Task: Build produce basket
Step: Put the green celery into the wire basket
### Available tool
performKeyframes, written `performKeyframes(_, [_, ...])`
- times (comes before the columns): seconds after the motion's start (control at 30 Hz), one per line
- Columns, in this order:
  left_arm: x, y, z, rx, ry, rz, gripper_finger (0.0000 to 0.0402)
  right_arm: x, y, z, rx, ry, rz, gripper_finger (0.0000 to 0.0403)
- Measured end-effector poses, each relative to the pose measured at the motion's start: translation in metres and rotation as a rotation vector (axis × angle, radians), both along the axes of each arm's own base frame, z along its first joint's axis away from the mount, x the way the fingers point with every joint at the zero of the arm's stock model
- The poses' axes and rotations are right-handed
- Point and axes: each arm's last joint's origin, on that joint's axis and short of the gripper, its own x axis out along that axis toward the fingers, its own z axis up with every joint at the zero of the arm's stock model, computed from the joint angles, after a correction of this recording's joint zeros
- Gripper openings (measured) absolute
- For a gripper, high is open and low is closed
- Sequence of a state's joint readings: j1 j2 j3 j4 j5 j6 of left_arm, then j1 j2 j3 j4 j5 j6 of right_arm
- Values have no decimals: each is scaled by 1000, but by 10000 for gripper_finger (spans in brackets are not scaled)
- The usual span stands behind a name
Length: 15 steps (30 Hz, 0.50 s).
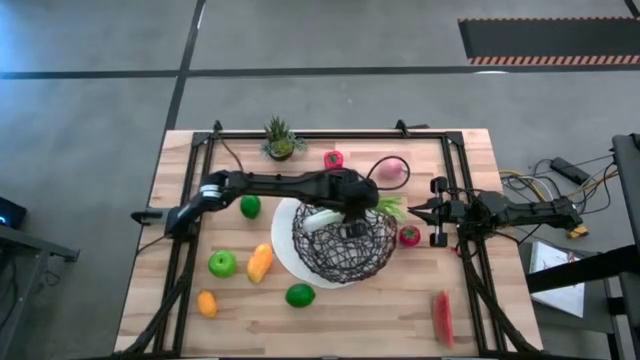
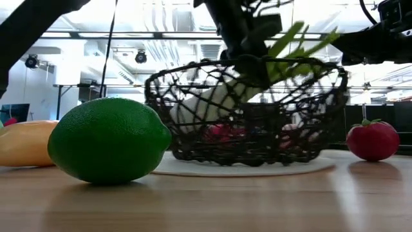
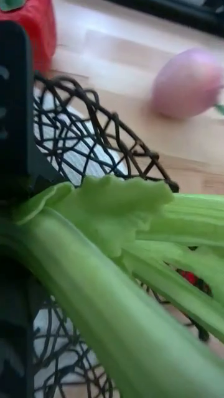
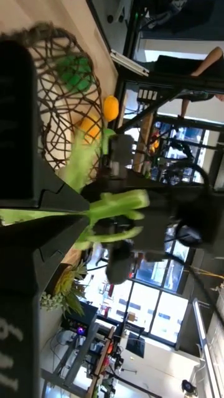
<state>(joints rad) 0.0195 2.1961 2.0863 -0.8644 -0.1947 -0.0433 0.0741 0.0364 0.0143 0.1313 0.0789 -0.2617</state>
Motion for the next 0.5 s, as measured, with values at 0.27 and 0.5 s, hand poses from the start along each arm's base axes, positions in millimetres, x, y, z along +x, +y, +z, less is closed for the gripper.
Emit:
performKeyframes(0.27, [-1, 7, -20, 7, 75, -8, 50, 0, 0, 0, 0, 0, 0, 11])
performKeyframes(0.5, [-1, 7, -26, 17, 89, -27, 89, 0, 0, 0, 0, 0, 0, 11])
